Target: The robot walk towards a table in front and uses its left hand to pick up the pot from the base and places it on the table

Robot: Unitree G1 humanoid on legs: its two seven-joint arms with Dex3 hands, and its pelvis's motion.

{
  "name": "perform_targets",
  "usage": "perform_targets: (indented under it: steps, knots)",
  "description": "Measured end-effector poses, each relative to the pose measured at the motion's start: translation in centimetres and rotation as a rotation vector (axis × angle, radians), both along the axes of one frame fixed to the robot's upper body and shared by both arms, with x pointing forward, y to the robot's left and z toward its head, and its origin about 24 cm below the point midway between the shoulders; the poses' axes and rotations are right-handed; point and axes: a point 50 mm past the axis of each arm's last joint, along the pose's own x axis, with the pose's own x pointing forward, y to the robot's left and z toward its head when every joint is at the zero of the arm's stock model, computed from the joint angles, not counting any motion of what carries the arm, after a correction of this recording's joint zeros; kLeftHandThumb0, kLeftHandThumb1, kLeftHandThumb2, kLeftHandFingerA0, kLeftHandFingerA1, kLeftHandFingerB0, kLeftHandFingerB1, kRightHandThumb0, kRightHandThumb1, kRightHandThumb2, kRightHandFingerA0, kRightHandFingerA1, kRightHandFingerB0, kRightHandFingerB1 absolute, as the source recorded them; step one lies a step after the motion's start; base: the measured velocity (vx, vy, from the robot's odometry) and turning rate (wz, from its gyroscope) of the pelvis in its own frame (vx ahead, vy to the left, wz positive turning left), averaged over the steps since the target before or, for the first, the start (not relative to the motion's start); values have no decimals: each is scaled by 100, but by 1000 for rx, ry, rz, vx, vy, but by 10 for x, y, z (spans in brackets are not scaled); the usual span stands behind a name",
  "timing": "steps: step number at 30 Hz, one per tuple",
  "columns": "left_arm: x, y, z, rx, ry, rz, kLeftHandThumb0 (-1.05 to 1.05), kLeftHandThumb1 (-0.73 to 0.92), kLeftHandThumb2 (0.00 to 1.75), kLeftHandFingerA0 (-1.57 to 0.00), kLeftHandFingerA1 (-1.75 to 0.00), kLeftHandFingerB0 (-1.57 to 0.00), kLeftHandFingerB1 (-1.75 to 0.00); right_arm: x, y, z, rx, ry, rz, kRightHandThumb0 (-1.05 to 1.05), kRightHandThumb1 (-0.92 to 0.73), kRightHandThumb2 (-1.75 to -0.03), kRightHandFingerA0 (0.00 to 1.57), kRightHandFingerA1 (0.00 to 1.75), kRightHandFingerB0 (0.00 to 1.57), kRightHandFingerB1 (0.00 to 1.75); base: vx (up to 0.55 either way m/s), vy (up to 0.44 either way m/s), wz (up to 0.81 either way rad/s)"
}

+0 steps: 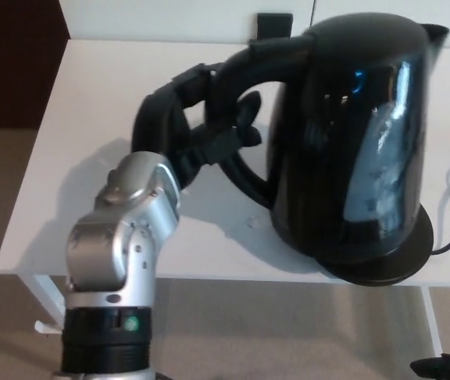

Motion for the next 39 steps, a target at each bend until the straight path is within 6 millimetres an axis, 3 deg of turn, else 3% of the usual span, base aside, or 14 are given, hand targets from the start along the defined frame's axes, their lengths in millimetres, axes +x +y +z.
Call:
perform_targets:
  steps: [5,7,9,10,13,14,17,19,23,27,39]
  knots:
    - [6,17,9,-31,8,40,-22,82,68,-79,-158,-74,-100,1,1,0,-2,2,9,-37,-67,-59,58,46,52,41,0,0,0]
    - [10,22,18,-34,-6,50,-24,85,71,-88,-152,-77,-92,1,2,0,-3,4,13,-37,-67,-59,59,47,51,41,0,0,0]
    - [15,27,32,-46,-37,54,-21,87,65,-88,-150,-78,-94,1,2,-1,-4,5,18,-37,-67,-59,58,46,51,40,0,0,0]
    - [17,29,40,-53,-56,56,-19,85,70,-81,-158,-71,-102,1,3,-1,-4,5,19,-38,-67,-59,56,46,51,40,0,0,0]
    - [22,38,67,-62,-128,65,-19,89,66,-78,-161,-65,-104,1,3,-1,-6,8,25,-36,-68,-59,55,47,50,41,0,0,0]
    - [23,42,79,-61,-163,63,-21,87,68,-78,-165,-56,-107,2,3,-1,-8,9,27,-36,-66,-59,61,49,51,41,0,0,0]
    - [23,59,112,-22,-278,63,-20,87,63,-74,-170,-59,-109,1,1,-2,-14,16,27,-35,-66,-59,64,50,50,40,0,0,0]
    - [22,69,119,14,-305,67,-19,86,64,-75,-169,-62,-106,0,0,-2,-16,17,26,-35,-66,-59,62,48,50,40,0,0,0]
    - [20,87,115,95,-295,81,-20,83,65,-78,-167,-59,-106,1,0,-2,-16,16,27,-36,-66,-59,66,50,51,41,0,0,0]
    - [19,104,98,194,-240,94,-19,83,65,-84,-172,-60,-112,0,0,-2,-18,19,29,-36,-66,-59,66,51,51,41,0,0,0]
    - [22,124,65,339,-153,99,-18,82,65,-83,-169,-65,-115,1,0,-2,-20,17,32,-34,-66,-59,62,49,50,41,0,0,0]
